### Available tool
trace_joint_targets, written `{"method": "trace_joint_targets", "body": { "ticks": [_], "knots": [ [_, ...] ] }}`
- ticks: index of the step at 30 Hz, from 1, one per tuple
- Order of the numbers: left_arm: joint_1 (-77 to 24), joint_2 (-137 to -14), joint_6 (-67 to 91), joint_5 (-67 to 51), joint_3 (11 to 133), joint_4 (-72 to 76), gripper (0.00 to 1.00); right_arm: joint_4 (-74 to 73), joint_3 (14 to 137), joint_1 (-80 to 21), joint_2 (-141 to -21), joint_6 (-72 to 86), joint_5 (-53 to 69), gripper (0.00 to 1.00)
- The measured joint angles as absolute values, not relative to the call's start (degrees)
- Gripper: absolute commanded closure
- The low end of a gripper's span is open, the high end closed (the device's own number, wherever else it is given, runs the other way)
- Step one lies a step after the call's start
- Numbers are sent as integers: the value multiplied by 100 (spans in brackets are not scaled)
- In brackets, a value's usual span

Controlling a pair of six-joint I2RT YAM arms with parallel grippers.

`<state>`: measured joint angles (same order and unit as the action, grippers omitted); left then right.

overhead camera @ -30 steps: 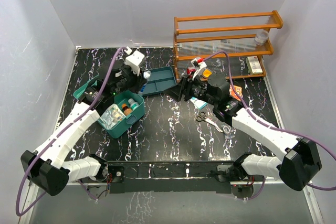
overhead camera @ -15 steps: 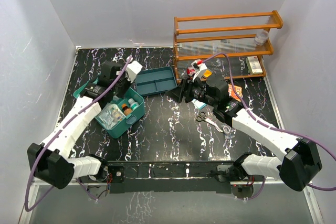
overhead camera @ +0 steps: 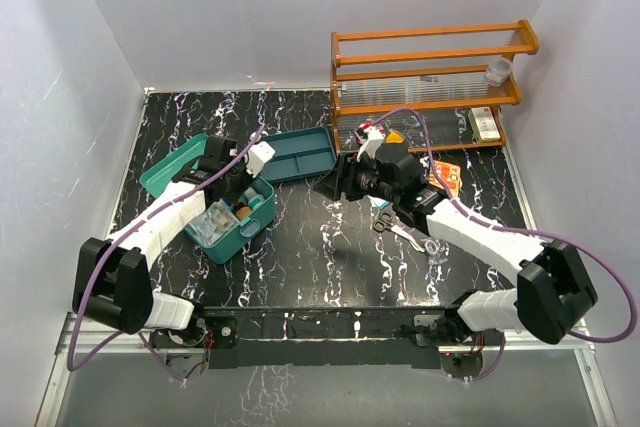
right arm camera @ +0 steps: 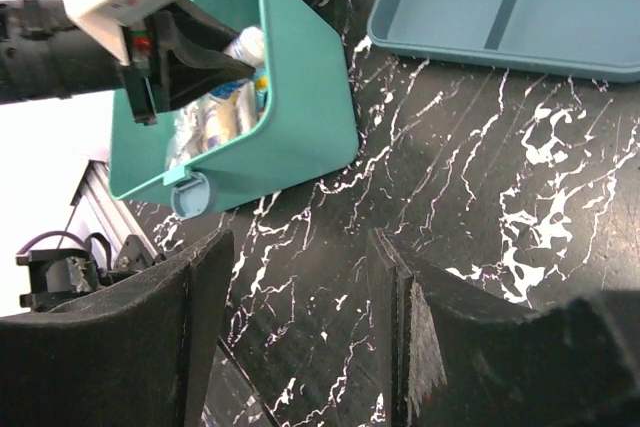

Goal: Organize the medicine kit

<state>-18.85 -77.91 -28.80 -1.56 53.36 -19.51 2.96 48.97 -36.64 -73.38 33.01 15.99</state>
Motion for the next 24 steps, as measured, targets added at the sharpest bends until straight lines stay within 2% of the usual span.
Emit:
{"method": "trace_joint_targets", "body": {
  "ticks": [16, 24],
  "knots": [
    [-1774, -8193, -3310, -412, 5087, -1184, 92, 263, 4899, -3664, -7900, 3481, 1649, 46],
    [-1745, -8433, -3312, -113, 4969, -985, 92, 255, 4932, -3658, -8038, 3476, 1708, 47]
  ]
}}
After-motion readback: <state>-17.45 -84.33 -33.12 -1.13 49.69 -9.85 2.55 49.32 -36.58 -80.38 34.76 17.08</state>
